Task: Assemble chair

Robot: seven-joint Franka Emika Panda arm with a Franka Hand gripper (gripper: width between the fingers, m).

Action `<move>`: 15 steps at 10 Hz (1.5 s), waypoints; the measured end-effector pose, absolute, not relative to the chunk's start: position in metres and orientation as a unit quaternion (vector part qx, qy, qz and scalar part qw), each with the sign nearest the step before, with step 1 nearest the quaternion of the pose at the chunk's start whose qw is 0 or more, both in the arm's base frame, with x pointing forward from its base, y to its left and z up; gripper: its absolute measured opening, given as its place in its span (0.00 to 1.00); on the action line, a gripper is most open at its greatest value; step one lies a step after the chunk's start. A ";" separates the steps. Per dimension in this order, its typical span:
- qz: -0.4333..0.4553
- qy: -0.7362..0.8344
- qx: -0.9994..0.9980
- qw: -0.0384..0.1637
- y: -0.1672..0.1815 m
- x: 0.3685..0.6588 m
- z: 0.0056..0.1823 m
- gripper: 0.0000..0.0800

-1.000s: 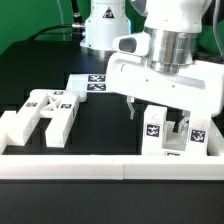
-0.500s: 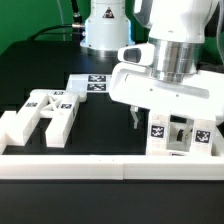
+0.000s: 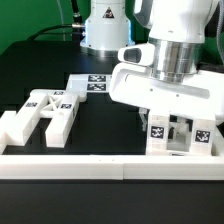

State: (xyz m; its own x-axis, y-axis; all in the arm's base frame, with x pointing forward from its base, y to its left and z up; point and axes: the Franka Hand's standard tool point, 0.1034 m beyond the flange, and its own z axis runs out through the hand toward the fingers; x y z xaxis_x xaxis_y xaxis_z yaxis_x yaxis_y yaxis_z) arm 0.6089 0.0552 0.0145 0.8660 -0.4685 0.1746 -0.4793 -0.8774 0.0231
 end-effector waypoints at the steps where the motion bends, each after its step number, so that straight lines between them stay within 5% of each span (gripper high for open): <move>1: 0.081 -0.243 0.966 0.033 0.055 0.609 0.014 0.34; 5: 0.078 -0.239 0.967 0.032 0.057 0.609 0.022 0.34; 8: 0.049 -0.231 0.972 0.014 0.053 0.613 0.091 0.34; 10: 0.030 -0.233 0.972 0.014 0.048 0.618 0.107 0.34; 15: -0.070 -0.229 0.971 0.026 0.034 0.606 0.103 0.33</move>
Offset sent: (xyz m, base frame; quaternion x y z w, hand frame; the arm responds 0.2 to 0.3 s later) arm -0.0029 0.0004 0.0087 0.0184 0.0016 0.0143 0.9997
